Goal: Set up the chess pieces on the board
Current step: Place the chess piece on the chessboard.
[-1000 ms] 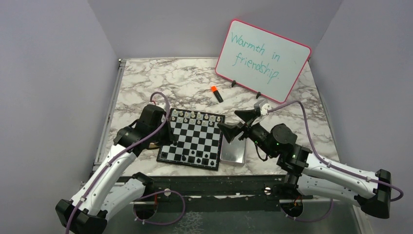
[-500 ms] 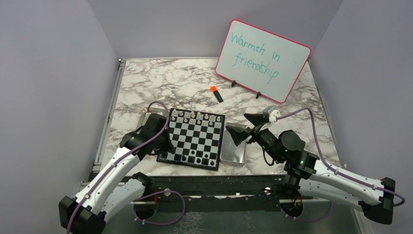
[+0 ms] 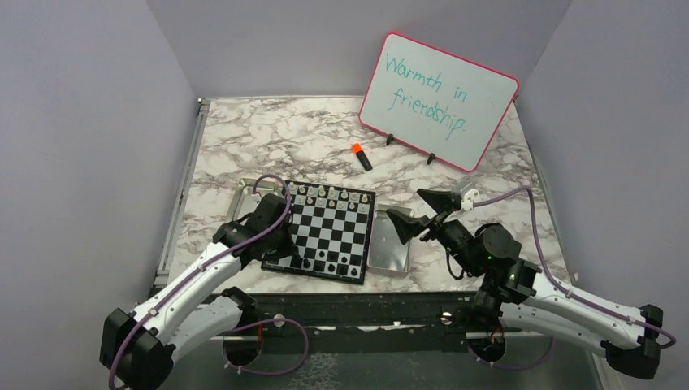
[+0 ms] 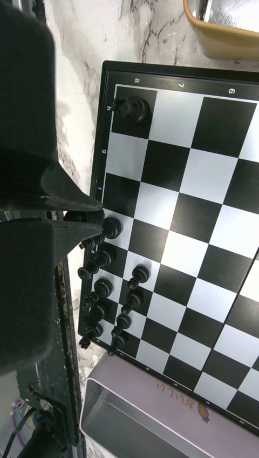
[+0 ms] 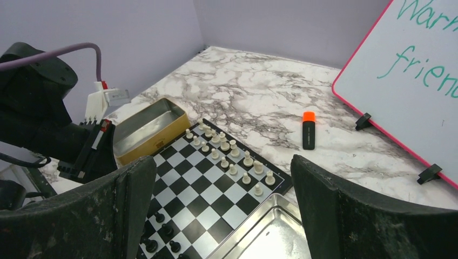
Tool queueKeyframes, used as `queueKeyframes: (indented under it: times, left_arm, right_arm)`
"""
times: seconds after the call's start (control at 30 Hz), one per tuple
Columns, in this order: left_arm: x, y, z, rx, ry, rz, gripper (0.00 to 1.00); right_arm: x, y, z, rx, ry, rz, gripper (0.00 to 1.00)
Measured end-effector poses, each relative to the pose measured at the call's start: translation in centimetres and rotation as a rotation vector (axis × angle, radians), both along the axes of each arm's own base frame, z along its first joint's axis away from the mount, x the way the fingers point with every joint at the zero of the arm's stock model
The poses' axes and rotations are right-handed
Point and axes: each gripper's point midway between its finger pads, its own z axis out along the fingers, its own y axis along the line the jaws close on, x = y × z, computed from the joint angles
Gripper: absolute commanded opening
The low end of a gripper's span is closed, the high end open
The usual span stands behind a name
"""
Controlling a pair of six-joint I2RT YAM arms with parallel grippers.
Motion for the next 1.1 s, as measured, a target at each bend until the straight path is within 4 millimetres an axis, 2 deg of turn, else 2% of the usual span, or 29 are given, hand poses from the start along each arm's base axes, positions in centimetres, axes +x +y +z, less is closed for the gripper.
queueKeyframes:
  times: [0.4, 1.1]
  left_arm:
    - [-0.1, -0.4, -1.3, 0.041, 0.034, 0.001, 0.00]
    - [0.3, 0.5, -2.7, 0.117, 0.062, 0.043, 0.00]
  right_arm:
    - [-0.2, -0.9, 0.8, 0.007, -0.031, -0.016, 1.00]
    - [-0.5, -1.9, 1.6, 0.002, -0.068, -0.025, 1.00]
